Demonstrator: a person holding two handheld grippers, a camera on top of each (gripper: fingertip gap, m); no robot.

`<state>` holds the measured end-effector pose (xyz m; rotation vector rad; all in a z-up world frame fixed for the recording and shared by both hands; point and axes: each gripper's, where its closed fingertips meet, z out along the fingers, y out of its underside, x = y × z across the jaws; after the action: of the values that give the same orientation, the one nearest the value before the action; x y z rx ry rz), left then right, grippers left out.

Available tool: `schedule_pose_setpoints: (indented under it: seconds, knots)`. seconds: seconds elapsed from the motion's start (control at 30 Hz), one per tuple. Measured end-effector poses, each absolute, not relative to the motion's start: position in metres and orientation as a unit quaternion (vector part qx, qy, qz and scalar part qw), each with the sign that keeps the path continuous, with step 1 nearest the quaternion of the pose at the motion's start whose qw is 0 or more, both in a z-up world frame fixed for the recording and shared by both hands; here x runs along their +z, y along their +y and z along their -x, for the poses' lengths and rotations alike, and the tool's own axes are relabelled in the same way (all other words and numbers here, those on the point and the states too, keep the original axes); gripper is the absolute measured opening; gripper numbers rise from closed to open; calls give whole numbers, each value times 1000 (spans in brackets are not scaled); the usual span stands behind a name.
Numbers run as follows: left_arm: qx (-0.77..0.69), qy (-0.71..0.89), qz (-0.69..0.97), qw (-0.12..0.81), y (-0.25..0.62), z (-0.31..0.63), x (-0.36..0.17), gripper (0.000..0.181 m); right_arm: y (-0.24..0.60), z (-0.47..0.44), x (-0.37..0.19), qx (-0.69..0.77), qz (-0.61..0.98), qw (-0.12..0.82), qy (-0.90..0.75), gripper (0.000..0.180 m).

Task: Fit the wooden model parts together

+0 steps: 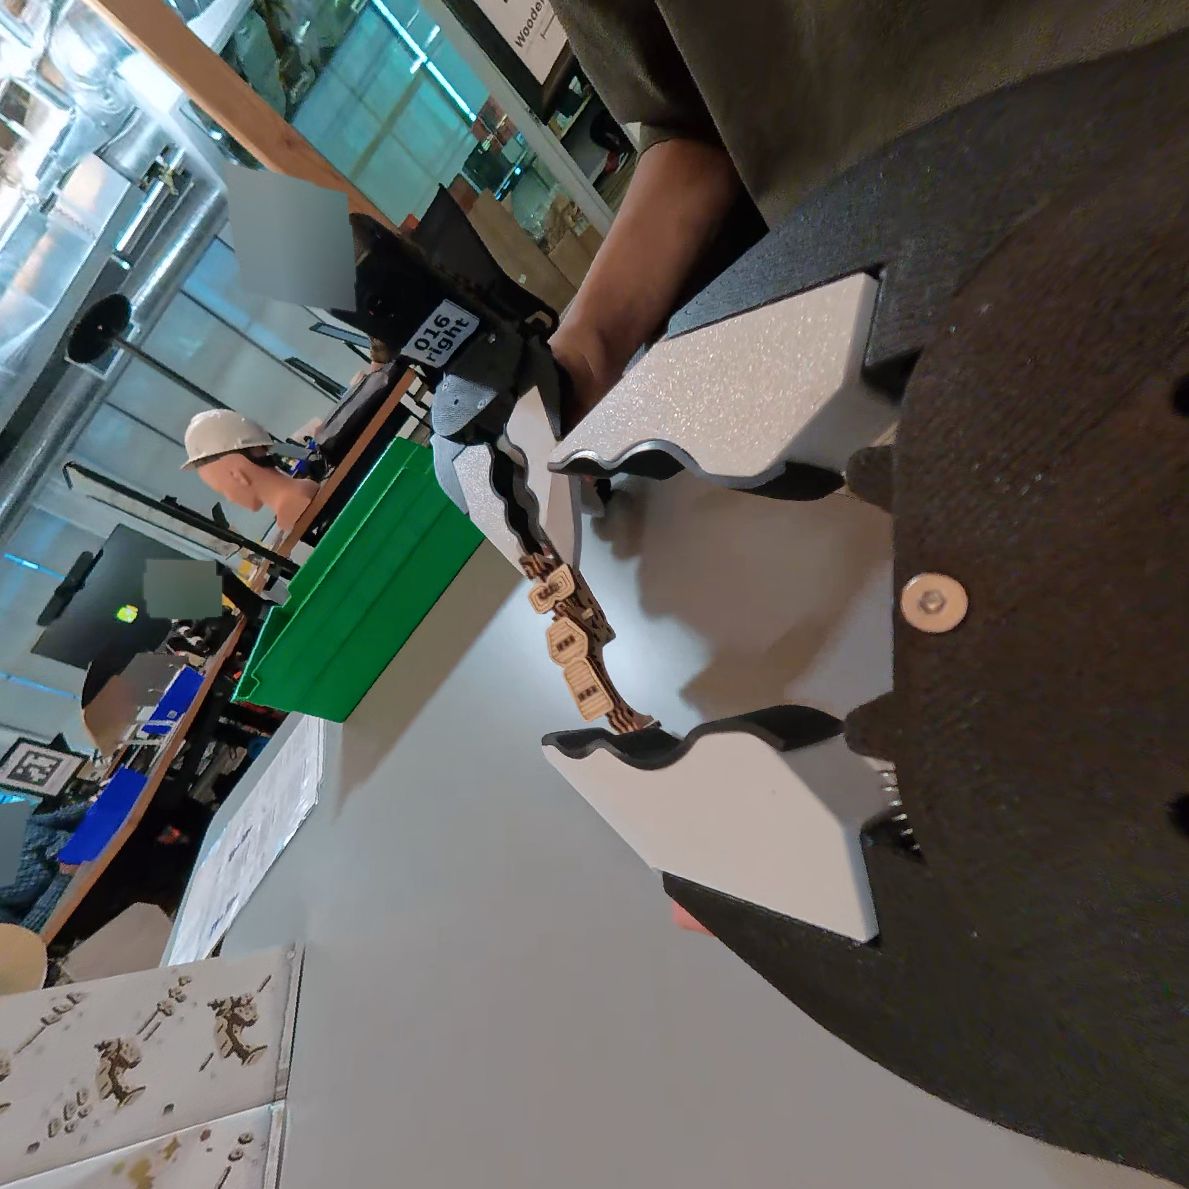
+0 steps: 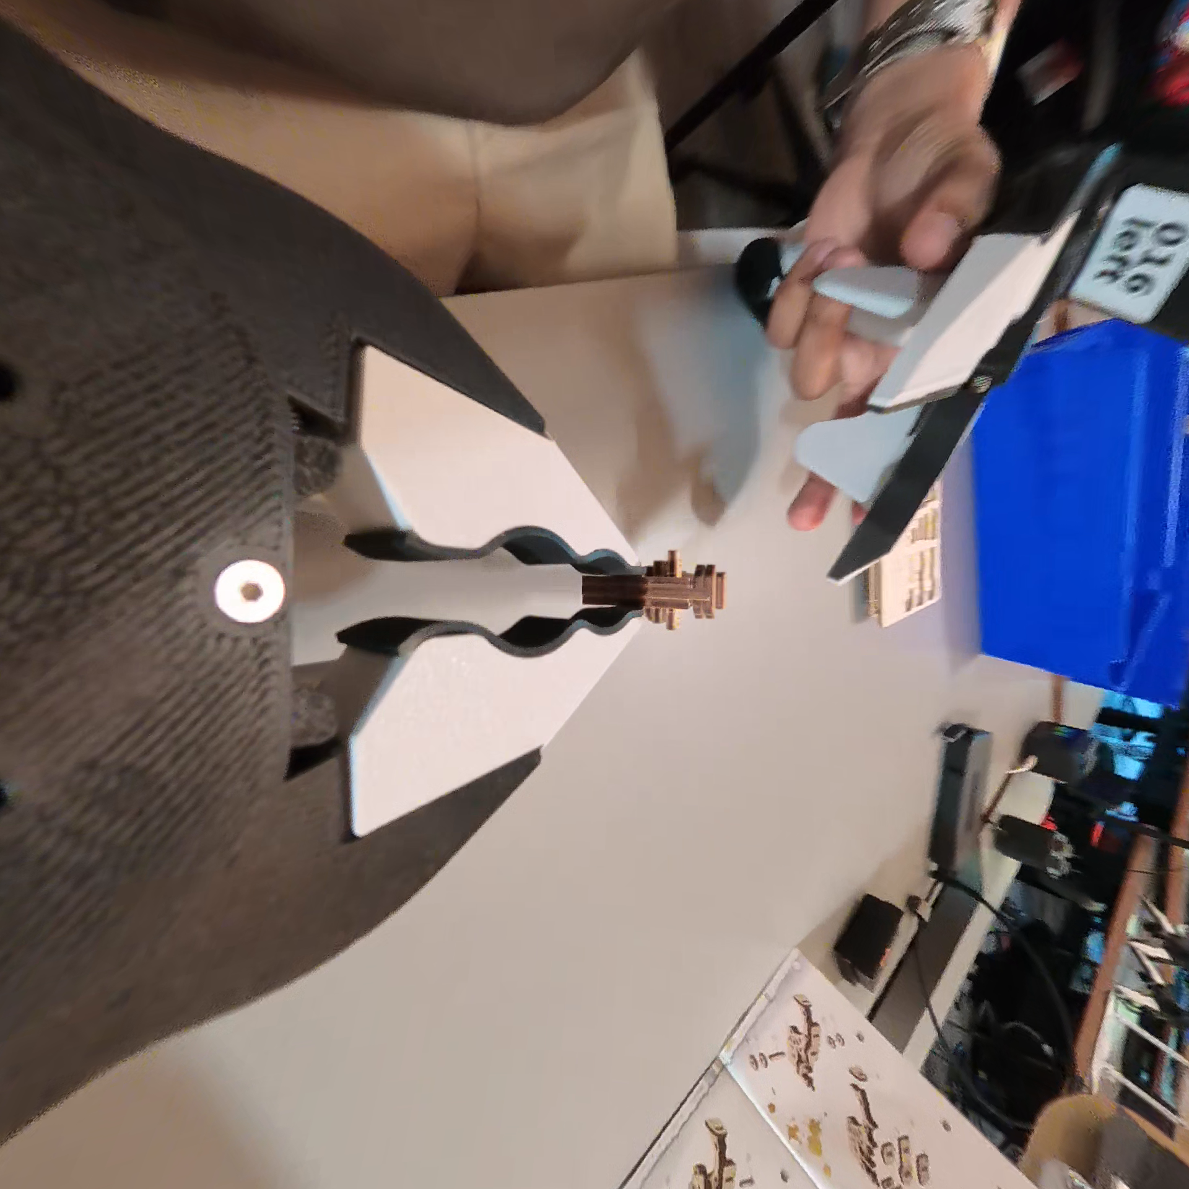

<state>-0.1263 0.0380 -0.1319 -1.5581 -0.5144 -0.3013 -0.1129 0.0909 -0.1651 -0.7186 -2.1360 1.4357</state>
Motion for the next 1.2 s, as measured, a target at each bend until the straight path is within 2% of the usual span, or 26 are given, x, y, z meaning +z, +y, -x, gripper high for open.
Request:
schedule_pose_setpoints:
  seconds: [0.57,1.2]
  knots:
    - [-133,-224,693,672,39,124,-132,72,102,111,-203,413,274,225,-839,7]
    - [-136,-224,696,668,39,124,-135,71,108,113,-211,384,278,236,-848,10]
